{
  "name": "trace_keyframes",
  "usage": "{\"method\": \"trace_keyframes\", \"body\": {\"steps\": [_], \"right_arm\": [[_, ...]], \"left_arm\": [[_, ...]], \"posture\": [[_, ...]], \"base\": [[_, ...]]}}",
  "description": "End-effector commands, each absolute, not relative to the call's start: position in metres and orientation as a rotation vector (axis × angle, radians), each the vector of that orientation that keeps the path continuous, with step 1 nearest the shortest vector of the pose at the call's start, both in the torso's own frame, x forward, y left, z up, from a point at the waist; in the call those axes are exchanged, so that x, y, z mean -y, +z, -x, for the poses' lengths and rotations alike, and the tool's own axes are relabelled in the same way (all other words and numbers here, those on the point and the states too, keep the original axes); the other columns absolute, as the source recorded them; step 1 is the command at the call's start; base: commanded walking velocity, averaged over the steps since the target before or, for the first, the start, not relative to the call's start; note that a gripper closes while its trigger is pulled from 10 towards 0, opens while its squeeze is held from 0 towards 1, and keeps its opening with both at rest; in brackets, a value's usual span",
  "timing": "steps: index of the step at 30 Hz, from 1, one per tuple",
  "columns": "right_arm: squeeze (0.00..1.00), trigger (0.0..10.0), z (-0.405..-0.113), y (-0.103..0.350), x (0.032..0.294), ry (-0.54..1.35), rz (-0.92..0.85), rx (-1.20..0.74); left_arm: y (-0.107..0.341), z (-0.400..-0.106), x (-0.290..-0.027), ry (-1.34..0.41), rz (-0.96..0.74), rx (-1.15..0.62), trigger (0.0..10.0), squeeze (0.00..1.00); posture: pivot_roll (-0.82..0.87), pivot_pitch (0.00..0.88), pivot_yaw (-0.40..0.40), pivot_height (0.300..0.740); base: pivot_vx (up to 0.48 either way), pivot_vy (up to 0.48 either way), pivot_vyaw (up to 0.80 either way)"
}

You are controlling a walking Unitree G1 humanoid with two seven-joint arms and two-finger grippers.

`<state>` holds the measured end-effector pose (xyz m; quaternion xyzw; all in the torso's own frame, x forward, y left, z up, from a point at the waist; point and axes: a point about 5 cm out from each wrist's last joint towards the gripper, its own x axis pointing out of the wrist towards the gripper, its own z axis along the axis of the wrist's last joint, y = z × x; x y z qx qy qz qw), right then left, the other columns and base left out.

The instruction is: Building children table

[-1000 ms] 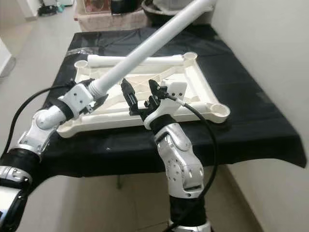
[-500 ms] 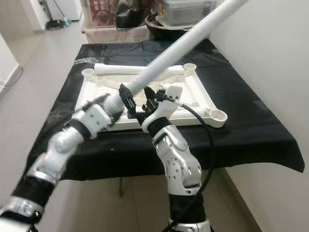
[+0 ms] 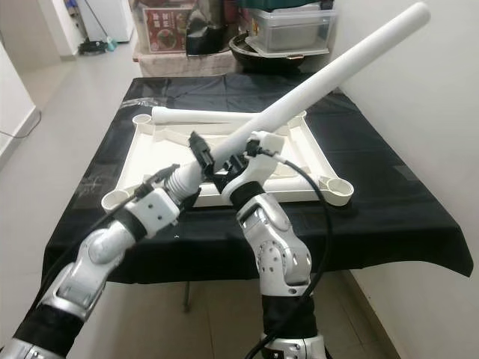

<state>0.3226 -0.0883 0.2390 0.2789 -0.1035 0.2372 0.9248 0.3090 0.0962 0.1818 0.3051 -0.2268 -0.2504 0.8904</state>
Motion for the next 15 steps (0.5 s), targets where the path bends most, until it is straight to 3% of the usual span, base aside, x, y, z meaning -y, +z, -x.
{"method": "trace_keyframes", "body": {"steps": [1, 15], "right_arm": [[0.00, 10.0, -0.3253, 0.2507, 0.0773, 0.498, -0.641, 0.242], [0.00, 10.0, -0.3304, 0.2512, 0.0820, 0.455, -0.654, 0.244]], "left_arm": [[0.1830, -0.3059, -0.0953, -0.511, -0.638, 0.480, 10.0, 0.00], [0.1826, -0.3014, -0.0950, -0.512, -0.642, 0.464, 10.0, 0.00]], "posture": [[0.03, 0.024, -0.010, 0.740], [0.04, 0.025, -0.011, 0.740]], "base": [[0.000, 0.000, 0.00], [0.000, 0.000, 0.00]]}}
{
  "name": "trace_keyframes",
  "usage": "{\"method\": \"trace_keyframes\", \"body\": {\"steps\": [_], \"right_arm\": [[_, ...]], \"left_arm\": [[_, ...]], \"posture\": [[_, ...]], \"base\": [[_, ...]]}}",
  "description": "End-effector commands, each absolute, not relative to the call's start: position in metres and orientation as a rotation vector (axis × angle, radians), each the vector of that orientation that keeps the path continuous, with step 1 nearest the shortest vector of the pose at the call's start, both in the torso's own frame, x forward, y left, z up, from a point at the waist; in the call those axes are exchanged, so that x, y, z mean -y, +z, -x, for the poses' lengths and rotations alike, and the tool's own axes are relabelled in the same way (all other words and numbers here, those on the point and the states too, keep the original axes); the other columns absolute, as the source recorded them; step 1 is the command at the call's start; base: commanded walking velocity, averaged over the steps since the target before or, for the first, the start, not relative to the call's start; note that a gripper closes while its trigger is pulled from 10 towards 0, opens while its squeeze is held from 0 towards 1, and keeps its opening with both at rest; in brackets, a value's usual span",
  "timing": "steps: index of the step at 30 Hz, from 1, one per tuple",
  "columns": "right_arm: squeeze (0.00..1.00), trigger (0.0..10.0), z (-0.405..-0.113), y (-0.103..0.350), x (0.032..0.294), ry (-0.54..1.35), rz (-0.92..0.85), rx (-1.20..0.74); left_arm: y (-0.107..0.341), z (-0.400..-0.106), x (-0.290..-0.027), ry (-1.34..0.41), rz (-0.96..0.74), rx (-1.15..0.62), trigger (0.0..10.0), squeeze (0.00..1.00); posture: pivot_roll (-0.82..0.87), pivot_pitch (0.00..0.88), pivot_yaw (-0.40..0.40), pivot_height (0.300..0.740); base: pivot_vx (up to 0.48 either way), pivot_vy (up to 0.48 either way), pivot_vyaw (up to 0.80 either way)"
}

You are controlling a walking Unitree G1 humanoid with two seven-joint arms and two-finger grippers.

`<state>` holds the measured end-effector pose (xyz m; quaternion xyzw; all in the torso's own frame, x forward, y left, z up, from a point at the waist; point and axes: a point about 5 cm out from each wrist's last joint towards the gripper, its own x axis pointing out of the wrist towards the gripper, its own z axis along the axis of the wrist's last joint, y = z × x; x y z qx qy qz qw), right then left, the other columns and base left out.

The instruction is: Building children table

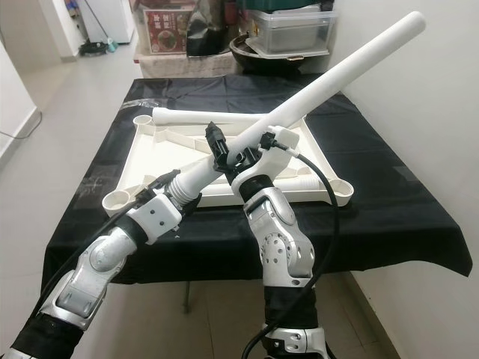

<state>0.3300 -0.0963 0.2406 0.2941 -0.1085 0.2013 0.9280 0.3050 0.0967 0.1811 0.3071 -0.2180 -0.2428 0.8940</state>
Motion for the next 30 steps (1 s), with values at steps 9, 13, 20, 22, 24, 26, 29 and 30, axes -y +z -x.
{"method": "trace_keyframes", "body": {"steps": [9, 13, 20, 22, 24, 26, 29, 30], "right_arm": [[0.00, 10.0, -0.330, 0.252, 0.077, 0.462, -0.688, 0.238], [0.00, 9.5, -0.329, 0.253, 0.075, 0.473, -0.687, 0.240], [0.00, 0.0, -0.327, 0.253, 0.072, 0.484, -0.692, 0.235], [0.00, 0.0, -0.327, 0.253, 0.072, 0.487, -0.692, 0.234], [0.00, 0.0, -0.327, 0.253, 0.072, 0.488, -0.692, 0.234], [0.00, 0.0, -0.327, 0.253, 0.072, 0.489, -0.691, 0.234], [0.00, 0.0, -0.327, 0.252, 0.072, 0.488, -0.690, 0.233], [0.00, 0.0, -0.327, 0.252, 0.072, 0.488, -0.690, 0.233]], "left_arm": [[0.177, -0.297, -0.091, -0.536, -0.643, 0.450, 10.0, 0.00], [0.176, -0.297, -0.090, -0.540, -0.643, 0.446, 10.0, 0.00], [0.174, -0.296, -0.088, -0.554, -0.643, 0.444, 10.0, 0.00], [0.173, -0.296, -0.088, -0.558, -0.646, 0.442, 10.0, 0.00], [0.172, -0.295, -0.089, -0.562, -0.653, 0.442, 10.0, 0.00], [0.172, -0.295, -0.089, -0.563, -0.653, 0.440, 10.0, 0.00], [0.171, -0.296, -0.091, -0.559, -0.650, 0.434, 10.0, 0.00], [0.171, -0.296, -0.091, -0.559, -0.650, 0.434, 10.0, 0.00]], "posture": [[0.03, 0.030, -0.006, 0.740], [0.03, 0.031, -0.008, 0.740], [0.02, 0.036, -0.009, 0.740], [0.02, 0.036, -0.008, 0.740], [0.02, 0.036, -0.008, 0.740], [0.02, 0.036, -0.008, 0.740], [0.02, 0.032, -0.006, 0.740], [0.02, 0.032, -0.006, 0.740]], "base": [[0.000, 0.000, 0.00], [0.000, 0.000, 0.00], [0.000, 0.000, 0.00], [0.000, 0.000, 0.00], [0.000, 0.000, 0.00], [0.000, 0.000, 0.00], [0.000, 0.000, 0.00], [0.000, 0.000, 0.00]]}}
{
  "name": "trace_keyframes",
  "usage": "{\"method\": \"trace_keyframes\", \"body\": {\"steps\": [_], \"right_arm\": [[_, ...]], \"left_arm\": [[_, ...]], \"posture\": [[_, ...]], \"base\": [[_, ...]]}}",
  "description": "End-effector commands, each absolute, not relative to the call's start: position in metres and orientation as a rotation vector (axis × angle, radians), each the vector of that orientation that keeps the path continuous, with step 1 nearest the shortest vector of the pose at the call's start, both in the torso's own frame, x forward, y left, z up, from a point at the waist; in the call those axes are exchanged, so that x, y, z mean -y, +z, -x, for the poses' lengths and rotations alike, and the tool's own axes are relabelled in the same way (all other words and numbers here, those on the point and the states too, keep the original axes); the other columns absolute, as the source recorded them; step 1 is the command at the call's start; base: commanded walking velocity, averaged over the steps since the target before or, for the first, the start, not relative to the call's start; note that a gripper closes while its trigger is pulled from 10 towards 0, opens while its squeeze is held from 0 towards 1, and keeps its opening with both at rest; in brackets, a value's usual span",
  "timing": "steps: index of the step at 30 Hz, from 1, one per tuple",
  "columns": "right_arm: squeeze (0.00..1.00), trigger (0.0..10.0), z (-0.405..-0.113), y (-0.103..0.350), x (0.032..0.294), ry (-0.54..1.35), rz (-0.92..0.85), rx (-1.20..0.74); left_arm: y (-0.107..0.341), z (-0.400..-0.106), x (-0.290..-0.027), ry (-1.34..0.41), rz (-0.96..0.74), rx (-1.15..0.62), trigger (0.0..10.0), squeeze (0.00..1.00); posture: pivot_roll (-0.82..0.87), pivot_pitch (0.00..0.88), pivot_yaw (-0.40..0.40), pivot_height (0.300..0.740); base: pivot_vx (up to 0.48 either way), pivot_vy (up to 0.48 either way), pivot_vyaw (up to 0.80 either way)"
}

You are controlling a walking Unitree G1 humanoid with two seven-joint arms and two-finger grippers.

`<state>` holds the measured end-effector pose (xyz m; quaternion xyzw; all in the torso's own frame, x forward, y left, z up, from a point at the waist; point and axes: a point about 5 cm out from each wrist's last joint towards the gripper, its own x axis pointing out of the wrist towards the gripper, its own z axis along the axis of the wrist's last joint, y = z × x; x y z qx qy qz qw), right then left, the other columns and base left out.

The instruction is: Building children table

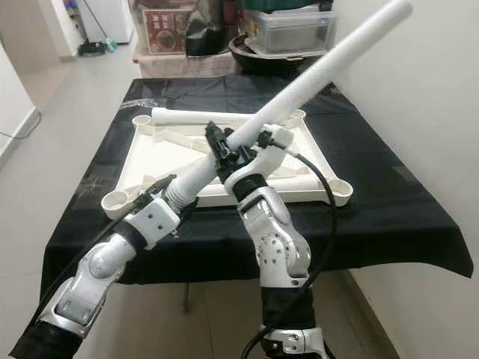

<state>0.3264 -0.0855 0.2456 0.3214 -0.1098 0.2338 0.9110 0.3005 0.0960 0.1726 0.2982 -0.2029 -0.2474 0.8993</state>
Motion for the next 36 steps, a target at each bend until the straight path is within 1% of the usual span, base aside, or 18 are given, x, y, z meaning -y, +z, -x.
{"method": "trace_keyframes", "body": {"steps": [1, 6, 9, 10, 12, 18, 23, 24, 29, 32, 33, 34, 35, 36], "right_arm": [[0.00, 0.0, -0.327, 0.252, 0.072, 0.487, -0.690, 0.233], [0.00, 0.0, -0.329, 0.253, 0.075, 0.478, -0.687, 0.240], [0.00, 0.0, -0.328, 0.253, 0.076, 0.474, -0.681, 0.244], [0.00, 0.0, -0.328, 0.253, 0.076, 0.474, -0.680, 0.245], [0.00, 0.0, -0.328, 0.254, 0.077, 0.468, -0.682, 0.248], [0.00, 0.0, -0.328, 0.255, 0.078, 0.461, -0.688, 0.264], [0.00, 0.0, -0.330, 0.261, 0.081, 0.458, -0.688, 0.286], [0.00, 0.0, -0.330, 0.262, 0.083, 0.454, -0.688, 0.294], [0.00, 0.0, -0.333, 0.268, 0.089, 0.439, -0.681, 0.321], [0.00, 0.0, -0.336, 0.270, 0.100, 0.407, -0.649, 0.340], [0.00, 0.0, -0.336, 0.270, 0.100, 0.407, -0.649, 0.340], [0.00, 1.9, -0.338, 0.269, 0.106, 0.381, -0.627, 0.342], [0.00, 4.9, -0.339, 0.268, 0.111, 0.362, -0.605, 0.342], [0.00, 4.9, -0.339, 0.268, 0.111, 0.362, -0.605, 0.342]], "left_arm": [[0.171, -0.297, -0.091, -0.556, -0.645, 0.431, 10.0, 0.00], [0.165, -0.297, -0.094, -0.565, -0.634, 0.390, 10.0, 0.00], [0.162, -0.298, -0.100, -0.538, -0.613, 0.365, 10.0, 0.00], [0.162, -0.298, -0.101, -0.532, -0.611, 0.361, 10.0, 1.00], [0.162, -0.300, -0.104, -0.516, -0.556, 0.343, 10.0, 1.00], [0.160, -0.302, -0.108, -0.525, -0.559, 0.320, 10.0, 1.00], [0.156, -0.303, -0.115, -0.515, -0.595, 0.302, 10.0, 1.00], [0.155, -0.303, -0.118, -0.507, -0.597, 0.292, 10.0, 0.00], [0.149, -0.302, -0.127, -0.475, -0.582, 0.254, 10.0, 0.00], [0.140, -0.296, -0.133, -0.457, -0.557, 0.217, 10.0, 0.00], [0.140, -0.296, -0.133, -0.457, -0.557, 0.217, 10.0, 0.00], [0.136, -0.292, -0.134, -0.446, -0.534, 0.199, 10.0, 0.00], [0.133, -0.289, -0.134, -0.439, -0.514, 0.184, 10.0, 0.00], [0.133, -0.289, -0.134, -0.439, -0.514, 0.184, 10.0, 0.00]], "posture": [[0.02, 0.032, -0.006, 0.740], [0.00, 0.028, -0.015, 0.740], [-0.02, 0.030, 0.003, 0.740], [-0.02, 0.030, 0.003, 0.740], [-0.02, 0.027, 0.009, 0.740], [-0.01, 0.021, 0.020, 0.740], [-0.01, 0.012, 0.023, 0.740], [-0.01, 0.009, 0.023, 0.740], [-0.01, 0.000, 0.023, 0.740], [-0.01, 0.000, 0.019, 0.740], [-0.01, 0.000, 0.019, 0.740], [0.00, 0.000, 0.018, 0.740], [0.00, 0.000, 0.019, 0.740], [0.00, 0.000, 0.019, 0.740]], "base": [[0.000, 0.000, 0.00], [0.000, 0.000, 0.00], [0.000, 0.000, 0.00], [0.000, 0.000, 0.00], [0.000, 0.000, 0.00], [0.000, 0.000, 0.00], [0.000, 0.000, 0.00], [0.000, 0.000, 0.00], [0.000, 0.000, 0.00], [0.000, 0.000, 0.00], [0.000, 0.000, 0.00], [0.000, 0.000, 0.00], [0.000, 0.000, 0.00], [0.000, 0.000, 0.00]]}}
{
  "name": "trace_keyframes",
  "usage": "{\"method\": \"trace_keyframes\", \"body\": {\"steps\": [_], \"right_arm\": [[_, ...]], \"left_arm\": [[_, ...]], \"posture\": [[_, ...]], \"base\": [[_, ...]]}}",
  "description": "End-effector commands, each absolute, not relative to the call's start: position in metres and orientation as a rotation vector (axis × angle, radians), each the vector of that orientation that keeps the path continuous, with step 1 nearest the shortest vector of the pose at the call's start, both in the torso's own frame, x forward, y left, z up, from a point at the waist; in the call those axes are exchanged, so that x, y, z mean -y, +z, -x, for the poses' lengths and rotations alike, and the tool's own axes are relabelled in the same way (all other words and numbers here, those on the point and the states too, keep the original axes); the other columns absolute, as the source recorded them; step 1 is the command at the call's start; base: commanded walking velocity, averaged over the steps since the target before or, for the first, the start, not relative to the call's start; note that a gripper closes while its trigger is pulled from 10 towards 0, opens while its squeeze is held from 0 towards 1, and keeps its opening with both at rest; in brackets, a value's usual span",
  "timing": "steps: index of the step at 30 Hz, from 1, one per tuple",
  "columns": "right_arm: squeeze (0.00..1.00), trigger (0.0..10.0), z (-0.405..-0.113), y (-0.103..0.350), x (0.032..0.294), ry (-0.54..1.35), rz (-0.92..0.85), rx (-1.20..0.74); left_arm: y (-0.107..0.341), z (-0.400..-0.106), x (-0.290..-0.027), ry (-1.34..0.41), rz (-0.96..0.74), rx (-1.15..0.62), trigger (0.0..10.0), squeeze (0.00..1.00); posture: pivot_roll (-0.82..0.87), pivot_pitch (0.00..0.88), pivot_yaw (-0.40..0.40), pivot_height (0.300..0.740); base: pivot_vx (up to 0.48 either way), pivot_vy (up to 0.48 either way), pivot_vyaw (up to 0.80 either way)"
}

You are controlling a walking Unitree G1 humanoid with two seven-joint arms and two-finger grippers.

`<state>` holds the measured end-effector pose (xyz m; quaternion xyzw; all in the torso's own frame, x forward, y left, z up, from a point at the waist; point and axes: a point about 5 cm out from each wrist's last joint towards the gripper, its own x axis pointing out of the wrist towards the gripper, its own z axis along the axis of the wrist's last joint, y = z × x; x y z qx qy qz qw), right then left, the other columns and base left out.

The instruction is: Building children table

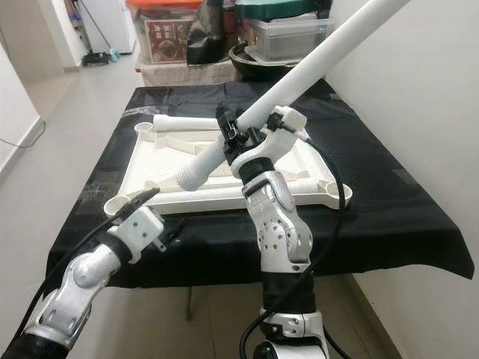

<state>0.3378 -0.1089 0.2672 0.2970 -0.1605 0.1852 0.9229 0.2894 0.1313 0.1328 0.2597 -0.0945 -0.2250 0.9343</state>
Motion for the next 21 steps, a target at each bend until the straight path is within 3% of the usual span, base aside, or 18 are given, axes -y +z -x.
{"method": "trace_keyframes", "body": {"steps": [1, 4, 6, 10, 15, 21], "right_arm": [[0.00, 10.0, -0.340, 0.266, 0.117, 0.332, -0.561, 0.339], [0.00, 10.0, -0.342, 0.262, 0.124, 0.287, -0.482, 0.331], [0.00, 10.0, -0.344, 0.255, 0.132, 0.193, -0.329, 0.309], [0.00, 10.0, -0.343, 0.253, 0.137, 0.143, -0.242, 0.348], [0.00, 10.0, -0.334, 0.236, 0.132, 0.232, -0.129, 0.315], [0.00, 10.0, -0.324, 0.227, 0.127, 0.280, -0.117, 0.310]], "left_arm": [[0.131, -0.285, -0.134, -0.429, -0.485, 0.171, 10.0, 0.00], [0.129, -0.281, -0.132, -0.415, -0.446, 0.154, 10.0, 0.00], [0.129, -0.276, -0.127, -0.397, -0.379, 0.145, 10.0, 0.00], [0.130, -0.270, -0.121, -0.388, -0.329, 0.147, 10.0, 0.00], [0.132, -0.261, -0.110, -0.377, -0.253, 0.139, 10.0, 0.00], [0.135, -0.256, -0.100, -0.369, -0.185, 0.125, 10.0, 0.00]], "posture": [[0.01, 0.000, 0.019, 0.740], [0.02, 0.000, 0.015, 0.740], [0.02, 0.000, 0.006, 0.740], [0.02, 0.000, 0.006, 0.740], [0.01, 0.000, 0.001, 0.740], [-0.01, 0.000, -0.002, 0.740]], "base": [[0.000, 0.000, 0.00], [0.000, 0.000, 0.00], [0.000, 0.000, 0.00], [0.000, 0.000, 0.00], [0.000, 0.000, 0.00], [0.000, 0.000, 0.00]]}}
